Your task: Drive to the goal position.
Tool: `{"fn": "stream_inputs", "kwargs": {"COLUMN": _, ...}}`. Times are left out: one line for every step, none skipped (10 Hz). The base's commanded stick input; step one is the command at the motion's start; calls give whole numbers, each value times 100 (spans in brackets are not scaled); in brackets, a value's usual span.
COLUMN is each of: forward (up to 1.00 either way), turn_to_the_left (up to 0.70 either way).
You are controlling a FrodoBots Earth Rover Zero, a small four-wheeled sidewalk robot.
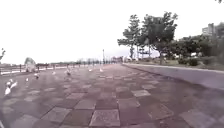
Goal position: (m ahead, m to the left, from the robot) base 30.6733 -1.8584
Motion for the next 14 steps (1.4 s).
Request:
{"fn": "stream_inputs", "kwargs": {"forward": 100, "turn_to_the_left": 11}}
{"fn": "stream_inputs", "kwargs": {"forward": 100, "turn_to_the_left": 32}}
{"fn": "stream_inputs", "kwargs": {"forward": 100, "turn_to_the_left": 5}}
{"fn": "stream_inputs", "kwargs": {"forward": 100, "turn_to_the_left": 0}}
{"fn": "stream_inputs", "kwargs": {"forward": 100, "turn_to_the_left": 0}}
{"fn": "stream_inputs", "kwargs": {"forward": 100, "turn_to_the_left": 0}}
{"fn": "stream_inputs", "kwargs": {"forward": 100, "turn_to_the_left": 0}}
{"fn": "stream_inputs", "kwargs": {"forward": 100, "turn_to_the_left": 22}}
{"fn": "stream_inputs", "kwargs": {"forward": 100, "turn_to_the_left": 14}}
{"fn": "stream_inputs", "kwargs": {"forward": 100, "turn_to_the_left": 0}}
{"fn": "stream_inputs", "kwargs": {"forward": 100, "turn_to_the_left": 0}}
{"fn": "stream_inputs", "kwargs": {"forward": 100, "turn_to_the_left": 0}}
{"fn": "stream_inputs", "kwargs": {"forward": 100, "turn_to_the_left": 4}}
{"fn": "stream_inputs", "kwargs": {"forward": 100, "turn_to_the_left": 17}}
